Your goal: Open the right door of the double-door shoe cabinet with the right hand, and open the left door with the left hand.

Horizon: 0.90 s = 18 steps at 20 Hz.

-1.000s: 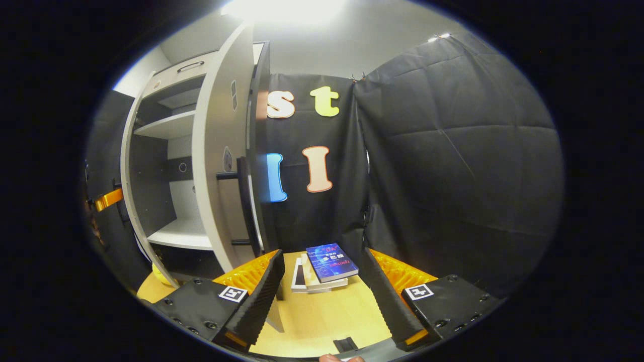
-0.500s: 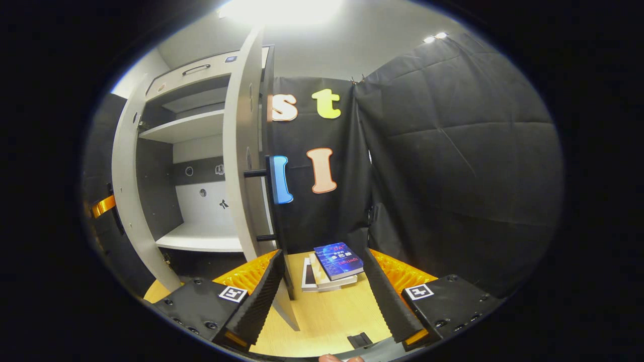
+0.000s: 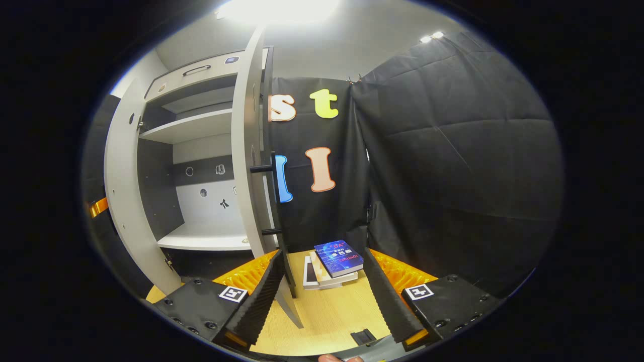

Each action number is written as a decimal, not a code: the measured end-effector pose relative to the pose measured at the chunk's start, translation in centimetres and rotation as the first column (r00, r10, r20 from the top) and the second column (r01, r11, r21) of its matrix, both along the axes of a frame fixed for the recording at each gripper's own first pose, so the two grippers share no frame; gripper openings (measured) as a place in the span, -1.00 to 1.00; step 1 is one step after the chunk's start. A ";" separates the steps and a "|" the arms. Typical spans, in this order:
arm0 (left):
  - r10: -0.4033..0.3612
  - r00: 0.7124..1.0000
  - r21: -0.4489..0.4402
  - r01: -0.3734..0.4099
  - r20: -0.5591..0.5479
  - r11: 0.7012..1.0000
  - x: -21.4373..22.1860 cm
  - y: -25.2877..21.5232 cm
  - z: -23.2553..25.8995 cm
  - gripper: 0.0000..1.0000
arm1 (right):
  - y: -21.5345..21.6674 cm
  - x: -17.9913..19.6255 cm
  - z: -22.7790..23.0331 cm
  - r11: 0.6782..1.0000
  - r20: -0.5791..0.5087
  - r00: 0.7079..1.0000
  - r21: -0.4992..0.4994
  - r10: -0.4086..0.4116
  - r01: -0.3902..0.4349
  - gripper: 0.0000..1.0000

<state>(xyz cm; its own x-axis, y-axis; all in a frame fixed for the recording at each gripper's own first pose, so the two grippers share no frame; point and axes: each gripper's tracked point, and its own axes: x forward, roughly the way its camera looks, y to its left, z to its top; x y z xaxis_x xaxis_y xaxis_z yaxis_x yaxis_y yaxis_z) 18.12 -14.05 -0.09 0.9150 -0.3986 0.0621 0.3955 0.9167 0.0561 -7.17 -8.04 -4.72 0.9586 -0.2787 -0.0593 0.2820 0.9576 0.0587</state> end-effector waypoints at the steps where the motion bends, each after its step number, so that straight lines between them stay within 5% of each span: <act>1: 0.012 1.000 0.005 -0.012 0.003 1.000 0.1 0.3 0.1 -0.89 | 0.1 -0.1 0.1 1.000 0.000 1.000 0.006 0.002 -0.002 0.84; 10: 0.151 0.987 0.068 -0.154 0.047 0.986 1.4 5.8 0.5 -0.94 | 1.6 -0.3 0.2 1.000 -0.001 1.000 -0.009 0.019 -0.019 0.96; 12: 0.088 0.995 0.037 -0.089 0.037 0.995 1.3 5.1 0.5 -0.96 | 1.9 -0.2 -0.1 1.000 -0.002 1.000 0.001 0.021 -0.021 0.83; 13: 0.054 0.998 0.004 -0.055 0.031 0.999 0.6 4.0 0.6 -0.96 | 2.3 -0.1 -0.2 1.000 -0.004 1.000 0.005 0.029 -0.029 0.96; 18: 0.081 0.996 0.027 -0.082 0.035 0.996 1.2 4.8 0.1 -0.96 | 3.8 0.0 0.1 0.999 -0.001 0.999 -0.009 0.046 -0.046 0.96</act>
<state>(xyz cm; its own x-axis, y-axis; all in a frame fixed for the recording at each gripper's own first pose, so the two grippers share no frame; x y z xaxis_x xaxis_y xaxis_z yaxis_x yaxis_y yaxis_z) 19.32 -9.29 0.05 0.9421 -0.3248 0.0830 0.3169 0.9437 0.0949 -7.20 -4.20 -4.58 0.9702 -0.2353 -0.0575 0.2382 0.9699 0.0498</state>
